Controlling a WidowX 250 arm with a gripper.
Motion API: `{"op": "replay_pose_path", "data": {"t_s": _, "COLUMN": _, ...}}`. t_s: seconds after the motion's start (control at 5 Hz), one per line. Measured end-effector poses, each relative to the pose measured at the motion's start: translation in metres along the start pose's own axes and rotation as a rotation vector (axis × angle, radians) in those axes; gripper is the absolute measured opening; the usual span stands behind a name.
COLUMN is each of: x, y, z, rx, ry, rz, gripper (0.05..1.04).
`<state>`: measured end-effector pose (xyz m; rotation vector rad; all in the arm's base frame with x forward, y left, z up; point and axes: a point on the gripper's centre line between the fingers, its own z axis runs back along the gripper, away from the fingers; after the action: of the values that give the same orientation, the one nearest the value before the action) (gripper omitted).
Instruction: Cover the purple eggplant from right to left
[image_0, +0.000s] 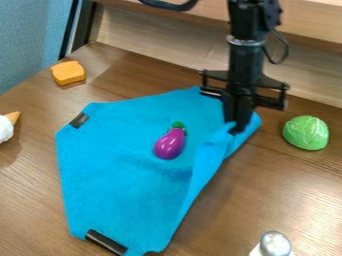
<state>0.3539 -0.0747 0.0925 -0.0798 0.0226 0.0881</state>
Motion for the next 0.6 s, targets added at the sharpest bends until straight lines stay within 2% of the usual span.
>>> {"op": "replay_pose_path", "data": {"t_s": 0.4, "x": -0.006, "y": 0.059, "z": 0.006, "rx": 0.061, "ry": 0.061, "rz": 0.101, "gripper": 0.069}}
{"op": "replay_pose_path", "data": {"t_s": 0.6, "x": -0.006, "y": 0.087, "z": 0.019, "rx": 0.07, "ry": 0.03, "rz": 0.136, "gripper": 0.069}}
